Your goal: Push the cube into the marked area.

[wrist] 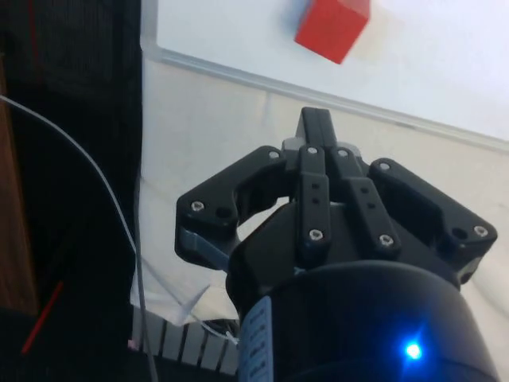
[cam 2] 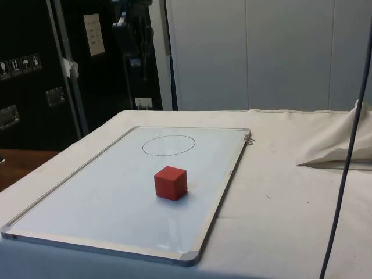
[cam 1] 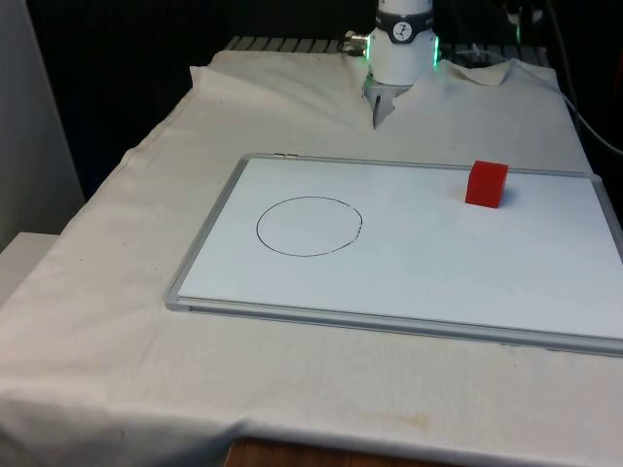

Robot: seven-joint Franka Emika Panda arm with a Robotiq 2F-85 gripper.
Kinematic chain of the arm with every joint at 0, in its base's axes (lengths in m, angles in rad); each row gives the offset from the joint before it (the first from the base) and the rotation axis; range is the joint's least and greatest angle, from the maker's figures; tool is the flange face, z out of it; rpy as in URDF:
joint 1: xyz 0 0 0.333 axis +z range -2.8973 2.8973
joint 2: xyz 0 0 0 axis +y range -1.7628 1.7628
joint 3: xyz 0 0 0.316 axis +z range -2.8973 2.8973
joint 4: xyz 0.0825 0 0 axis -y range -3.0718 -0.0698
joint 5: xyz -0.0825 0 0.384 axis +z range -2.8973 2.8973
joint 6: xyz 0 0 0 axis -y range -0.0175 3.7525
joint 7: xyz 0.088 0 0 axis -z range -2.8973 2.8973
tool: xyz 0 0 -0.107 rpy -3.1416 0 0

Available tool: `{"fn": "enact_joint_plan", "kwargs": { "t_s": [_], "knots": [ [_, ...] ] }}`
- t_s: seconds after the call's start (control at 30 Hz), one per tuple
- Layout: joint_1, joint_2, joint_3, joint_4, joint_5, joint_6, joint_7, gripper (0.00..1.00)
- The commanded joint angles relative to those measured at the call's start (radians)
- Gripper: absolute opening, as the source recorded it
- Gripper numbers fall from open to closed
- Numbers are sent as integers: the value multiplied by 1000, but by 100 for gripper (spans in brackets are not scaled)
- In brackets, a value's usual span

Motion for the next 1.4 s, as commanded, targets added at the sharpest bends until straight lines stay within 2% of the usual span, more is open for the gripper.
{"fn": "enact_joint_plan", "kwargs": {
  "t_s": [0.0,0.03,0.07,0.23,0.3,0.37,0.57,0.6,0.63,0.7,0.87,0.93,1.0,1.2,1.23,1.27,1.37],
  "knots": [
    [5,10,9,-5,2,25,13,0],
    [0,6,7,-2,0,9,4,0],
    [5,14,16,-7,1,34,17,0],
    [7,51,54,-14,-1,84,44,0],
    [2,56,59,-10,0,78,38,0],
    [8,71,71,-14,-3,107,56,0],
    [14,122,110,-15,-9,167,87,0],
    [8,122,113,-11,-3,156,77,0],
    [15,129,116,-17,-10,178,92,0],
    [17,147,132,-22,-13,205,104,0],
    [15,172,152,-55,-5,263,102,0],
    [13,170,151,-45,-8,242,99,0],
    [14,180,155,-76,-3,291,99,0],
    [11,206,150,-111,-5,346,89,0],
    [12,201,150,-107,-8,329,93,0],
    [10,210,149,-116,-6,354,86,0],
    [10,225,144,-127,-5,375,78,0]
  ]
}}
